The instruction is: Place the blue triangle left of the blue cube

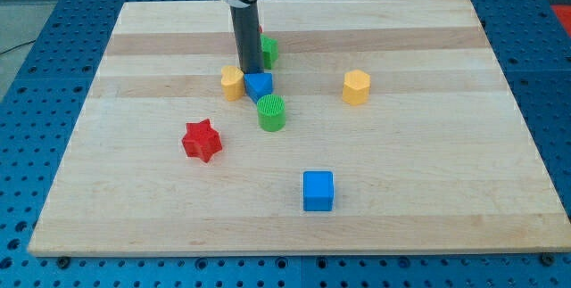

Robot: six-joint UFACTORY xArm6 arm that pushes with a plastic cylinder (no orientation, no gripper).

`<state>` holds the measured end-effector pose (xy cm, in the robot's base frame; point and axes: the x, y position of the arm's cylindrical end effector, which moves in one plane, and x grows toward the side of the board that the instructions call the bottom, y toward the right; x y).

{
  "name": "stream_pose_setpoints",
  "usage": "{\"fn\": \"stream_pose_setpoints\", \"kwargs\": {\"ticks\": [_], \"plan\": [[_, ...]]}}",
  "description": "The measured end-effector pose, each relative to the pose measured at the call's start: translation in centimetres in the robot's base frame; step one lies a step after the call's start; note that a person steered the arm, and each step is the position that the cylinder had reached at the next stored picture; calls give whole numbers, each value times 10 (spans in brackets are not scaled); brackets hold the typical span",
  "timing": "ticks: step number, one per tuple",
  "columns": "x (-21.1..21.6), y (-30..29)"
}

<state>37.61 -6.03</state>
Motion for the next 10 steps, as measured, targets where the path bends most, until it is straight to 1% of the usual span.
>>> {"fn": "stream_pose_setpoints", "kwargs": {"ticks": [2, 3, 4, 5, 6, 7, 8, 9, 10], "plan": [[46, 47], [57, 39], [31, 23], [19, 7], [32, -29], [48, -49], [64, -39], [64, -20], [70, -20]]}}
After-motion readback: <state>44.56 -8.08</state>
